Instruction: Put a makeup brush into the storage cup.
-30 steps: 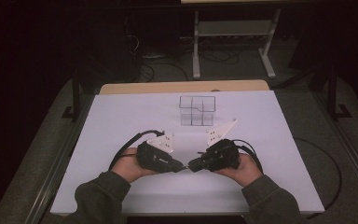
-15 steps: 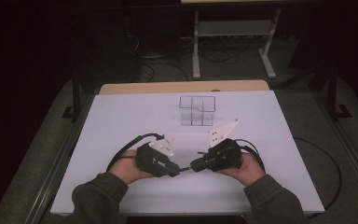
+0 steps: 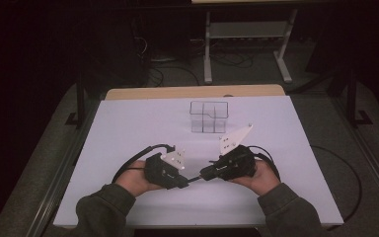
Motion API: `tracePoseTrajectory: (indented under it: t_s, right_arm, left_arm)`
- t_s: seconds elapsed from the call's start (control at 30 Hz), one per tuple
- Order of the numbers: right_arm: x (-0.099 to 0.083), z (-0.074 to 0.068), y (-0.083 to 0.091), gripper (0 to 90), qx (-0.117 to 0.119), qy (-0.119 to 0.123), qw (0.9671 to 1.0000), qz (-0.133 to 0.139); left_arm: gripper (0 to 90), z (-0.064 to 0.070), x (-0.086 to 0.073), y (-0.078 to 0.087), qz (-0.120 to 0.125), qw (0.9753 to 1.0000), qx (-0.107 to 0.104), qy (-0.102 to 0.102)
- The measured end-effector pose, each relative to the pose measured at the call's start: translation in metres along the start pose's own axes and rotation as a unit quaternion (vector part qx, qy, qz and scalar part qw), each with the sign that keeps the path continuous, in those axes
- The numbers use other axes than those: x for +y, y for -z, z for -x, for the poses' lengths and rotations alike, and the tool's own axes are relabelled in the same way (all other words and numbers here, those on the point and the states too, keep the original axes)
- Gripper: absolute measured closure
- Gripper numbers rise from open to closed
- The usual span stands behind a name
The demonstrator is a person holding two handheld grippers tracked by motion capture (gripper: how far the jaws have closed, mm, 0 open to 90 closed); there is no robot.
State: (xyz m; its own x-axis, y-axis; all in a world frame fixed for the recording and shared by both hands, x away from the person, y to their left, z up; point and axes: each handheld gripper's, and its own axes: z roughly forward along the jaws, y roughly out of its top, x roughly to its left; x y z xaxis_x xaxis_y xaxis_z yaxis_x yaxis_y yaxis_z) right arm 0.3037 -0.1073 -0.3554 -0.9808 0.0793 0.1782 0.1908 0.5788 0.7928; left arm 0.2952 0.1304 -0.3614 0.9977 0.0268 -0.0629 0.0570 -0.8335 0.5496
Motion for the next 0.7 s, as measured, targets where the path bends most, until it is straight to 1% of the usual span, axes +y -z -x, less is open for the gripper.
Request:
tracePoseTrajectory:
  t_s: [0.03,0.07,0.1,0.13,0.17,0.23,0.33,0.37,0.43,0.47,0.57,0.7]
  right_arm:
    - [0.000,0.000,0.000,79.1,-0.004,0.000,1.0000,0.003]
    - [0.000,0.000,0.001,68.8,-0.010,0.000,0.9999,0.008]
    - [0.000,-0.001,0.002,60.0,-0.019,-0.009,0.9997,0.011]
    - [0.000,0.000,0.003,58.1,-0.020,-0.021,0.9995,0.014]
    - [0.000,0.001,0.003,57.9,-0.023,-0.018,0.9995,0.014]
    - [-0.002,0.001,0.004,55.6,-0.025,-0.021,0.9993,0.015]
    - [-0.004,0.001,0.005,55.2,-0.024,-0.032,0.9991,0.016]
    - [-0.005,0.001,0.005,54.8,-0.026,-0.032,0.9990,0.017]
    - [-0.006,0.001,0.005,54.3,-0.025,-0.036,0.9989,0.020]
    - [-0.007,0.002,0.005,54.3,-0.029,-0.031,0.9989,0.020]
    - [-0.008,0.002,0.004,57.4,-0.027,-0.040,0.9986,0.020]
    - [-0.008,0.004,0.003,63.1,-0.022,-0.041,0.9986,0.026]
  left_arm:
    - [84.4,0.000,0.000,0.000,0.005,1.0000,-0.003,0.005]
    - [84.5,0.000,-0.001,-0.001,0.010,0.9999,-0.003,0.009]
    - [84.4,0.000,-0.002,0.000,0.009,0.9999,-0.005,0.011]
    - [84.5,0.000,-0.002,0.000,0.009,0.9999,-0.005,0.011]
    - [84.5,0.000,-0.004,0.000,0.013,0.9998,-0.006,0.015]
    - [84.5,0.000,-0.005,0.000,0.014,0.9997,-0.004,0.017]
    - [84.5,-0.002,-0.007,0.002,0.025,0.9995,-0.004,0.019]
    - [84.5,-0.002,-0.008,0.003,0.031,0.9992,-0.001,0.024]
    - [84.5,-0.003,-0.009,0.005,0.038,0.9989,0.000,0.026]
    - [84.5,-0.003,-0.009,0.006,0.042,0.9987,0.001,0.028]
    - [84.5,-0.004,-0.011,0.010,0.054,0.9980,0.002,0.031]
    - [84.5,-0.005,-0.011,0.013,0.065,0.9971,0.007,0.038]
